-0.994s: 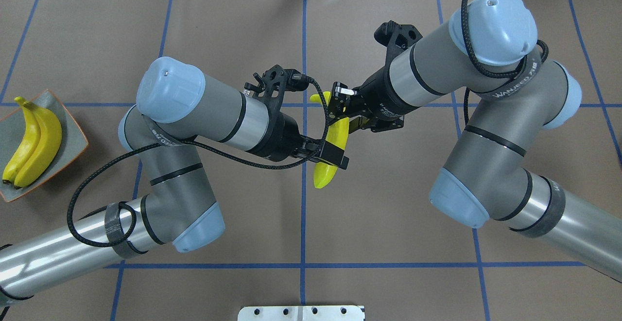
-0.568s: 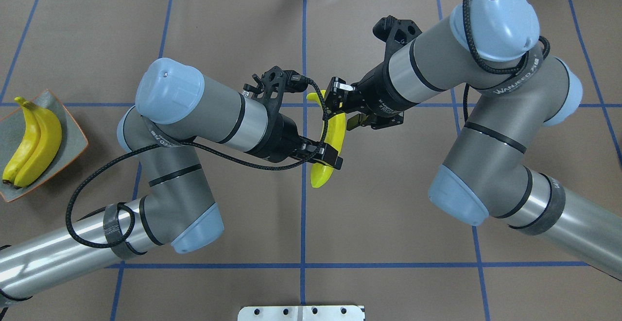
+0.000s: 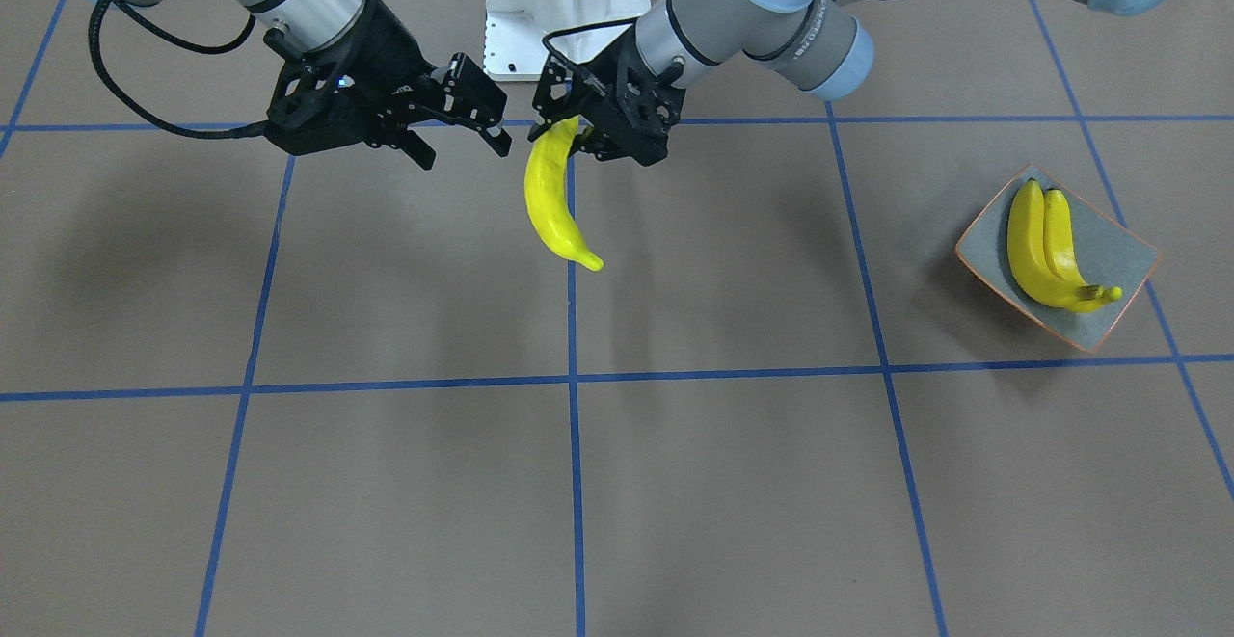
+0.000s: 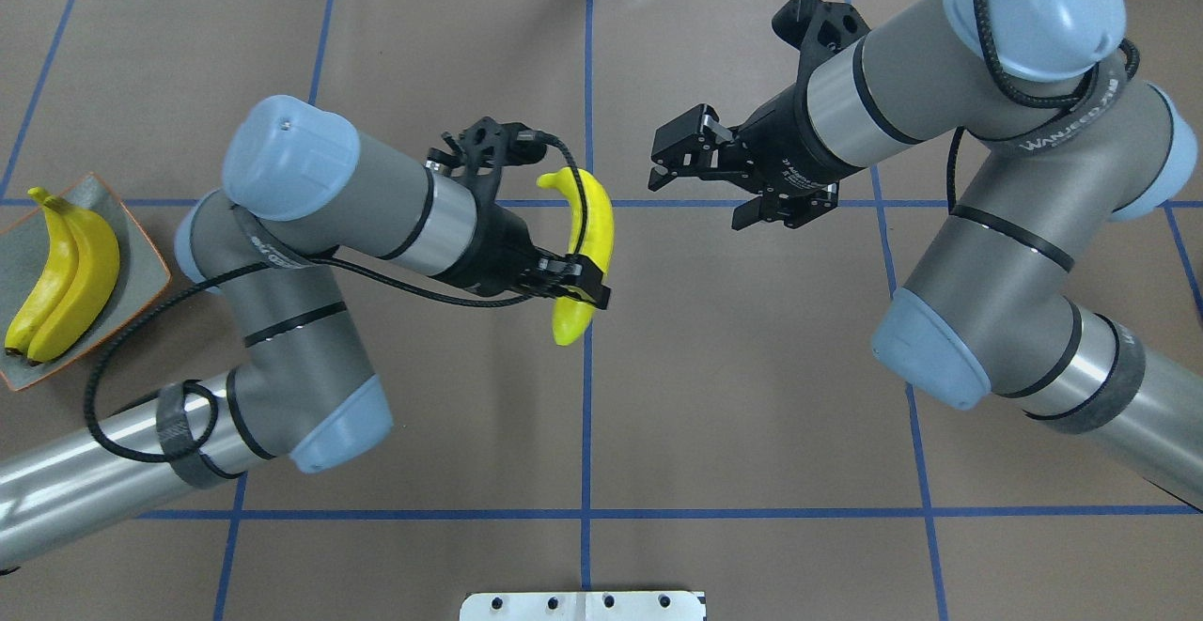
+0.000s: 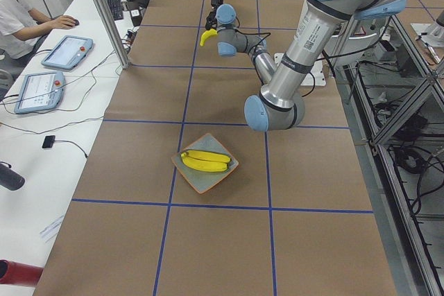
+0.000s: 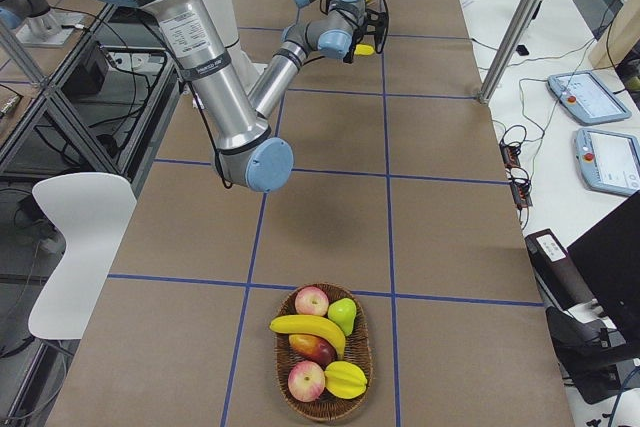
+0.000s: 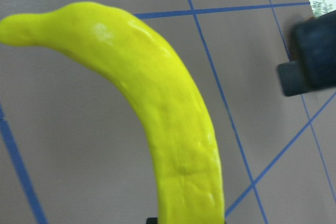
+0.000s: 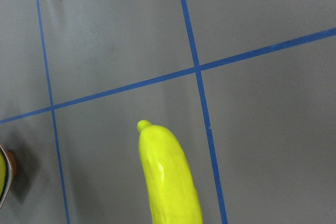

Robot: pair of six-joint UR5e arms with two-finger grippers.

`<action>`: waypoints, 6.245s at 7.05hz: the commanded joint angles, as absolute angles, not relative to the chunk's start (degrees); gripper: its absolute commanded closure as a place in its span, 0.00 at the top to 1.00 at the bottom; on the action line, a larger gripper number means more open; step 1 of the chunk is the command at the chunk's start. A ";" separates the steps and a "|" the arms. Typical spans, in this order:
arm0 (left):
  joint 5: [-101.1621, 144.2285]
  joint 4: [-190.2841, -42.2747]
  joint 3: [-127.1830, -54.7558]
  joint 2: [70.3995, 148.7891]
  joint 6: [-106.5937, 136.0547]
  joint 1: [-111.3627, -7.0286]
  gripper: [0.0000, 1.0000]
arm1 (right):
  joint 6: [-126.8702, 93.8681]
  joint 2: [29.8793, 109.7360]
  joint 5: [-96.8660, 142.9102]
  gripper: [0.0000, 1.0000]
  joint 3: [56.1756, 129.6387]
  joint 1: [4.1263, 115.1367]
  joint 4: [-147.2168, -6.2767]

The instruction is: Transfer all bananas from basket to plate

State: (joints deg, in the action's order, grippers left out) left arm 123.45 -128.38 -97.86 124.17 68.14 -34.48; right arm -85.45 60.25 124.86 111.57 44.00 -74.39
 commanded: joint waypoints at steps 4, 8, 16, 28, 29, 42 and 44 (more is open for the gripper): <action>122.38 -89.13 -110.02 109.96 38.91 -50.34 0.00 | -84.81 63.63 123.41 1.00 111.36 44.30 -74.36; 101.71 -64.07 -115.40 102.60 25.67 -49.57 0.00 | -84.90 63.98 121.99 1.00 110.39 44.21 -74.36; 94.48 -60.91 -111.90 97.91 23.82 -41.05 0.00 | -84.81 65.13 121.47 1.00 110.39 44.03 -74.36; 94.57 -61.79 -108.02 99.40 23.64 -40.78 0.64 | -85.52 64.95 119.97 1.00 110.65 43.15 -74.36; 94.57 -61.79 -108.54 99.49 23.82 -40.78 1.00 | -85.52 64.95 119.97 1.00 110.65 43.24 -74.36; 123.20 -72.41 -114.96 109.08 28.92 -52.17 1.00 | -20.21 105.88 127.66 1.00 112.00 80.55 -74.62; 127.50 -73.74 -114.96 108.90 28.74 -59.55 1.00 | -7.06 108.79 129.65 1.00 105.22 85.07 -74.53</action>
